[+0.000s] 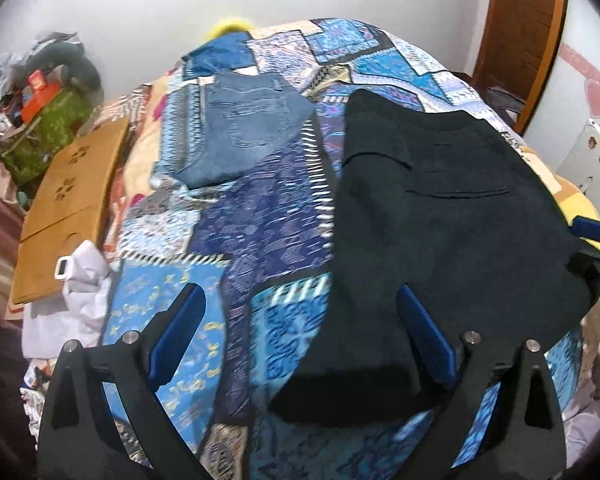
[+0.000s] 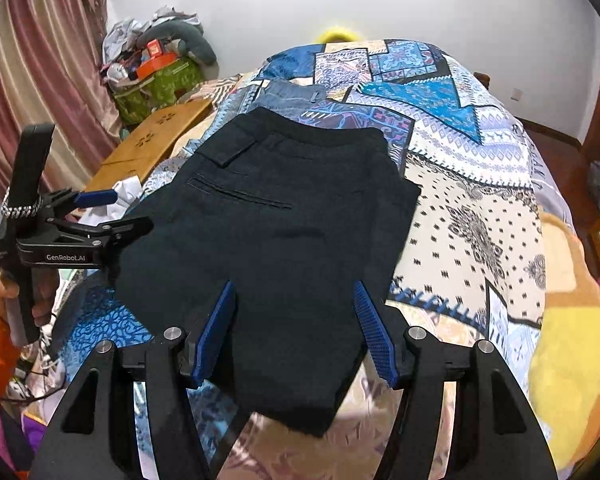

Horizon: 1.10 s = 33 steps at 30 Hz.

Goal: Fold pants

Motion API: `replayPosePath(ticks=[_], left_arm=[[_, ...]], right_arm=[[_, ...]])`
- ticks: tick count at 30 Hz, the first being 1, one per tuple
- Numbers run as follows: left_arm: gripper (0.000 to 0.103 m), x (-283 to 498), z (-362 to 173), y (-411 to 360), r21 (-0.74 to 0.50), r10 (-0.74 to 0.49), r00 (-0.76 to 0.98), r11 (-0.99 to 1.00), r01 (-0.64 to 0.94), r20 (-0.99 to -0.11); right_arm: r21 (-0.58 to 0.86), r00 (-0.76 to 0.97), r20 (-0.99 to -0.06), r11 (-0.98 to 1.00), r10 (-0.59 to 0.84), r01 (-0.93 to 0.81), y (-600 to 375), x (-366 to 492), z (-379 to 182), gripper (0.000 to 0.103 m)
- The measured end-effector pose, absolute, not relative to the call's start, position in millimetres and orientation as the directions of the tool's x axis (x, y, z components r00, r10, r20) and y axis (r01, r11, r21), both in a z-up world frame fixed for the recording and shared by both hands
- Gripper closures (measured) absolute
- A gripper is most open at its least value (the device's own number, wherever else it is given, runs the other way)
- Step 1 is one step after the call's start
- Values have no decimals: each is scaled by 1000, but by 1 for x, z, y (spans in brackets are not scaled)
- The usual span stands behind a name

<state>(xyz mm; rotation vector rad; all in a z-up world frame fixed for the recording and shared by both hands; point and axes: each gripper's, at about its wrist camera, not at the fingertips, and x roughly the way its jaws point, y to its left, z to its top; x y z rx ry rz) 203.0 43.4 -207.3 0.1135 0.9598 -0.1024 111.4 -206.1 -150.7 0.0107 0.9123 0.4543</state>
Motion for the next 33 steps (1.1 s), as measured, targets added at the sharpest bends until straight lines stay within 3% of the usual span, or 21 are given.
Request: replayPosePath(ticks=[5,7,14,23,26,33], left_arm=[[5,188,-216,63,49,-13,559,994,96,-829],[5,185,-216,68,54,0,556,995,80,-831],[6,191,-194,78,109,73,586,994,25,-807],[3,237,-162,50,-7,-88,593,990,138,-800],[3,261,-171,37,-55,-139,540,984,168,-830],[3,307,-213,25,-197,-255,350,961,192,-901]], right_arm=[[213,529,-762,916,373,-340,-221,103,-153,44],[242,528,-757,915,386,-321,-230,101,-154,38],[319,532,-739,910,414,-265,-255,98,-152,37],[284,597,-708,926,378,-251,-267,116,-125,35],[286,601,-702,924,382,-253,-263,125,-126,28],[392,500,-742,894,446,-215,-260,160,-169,27]])
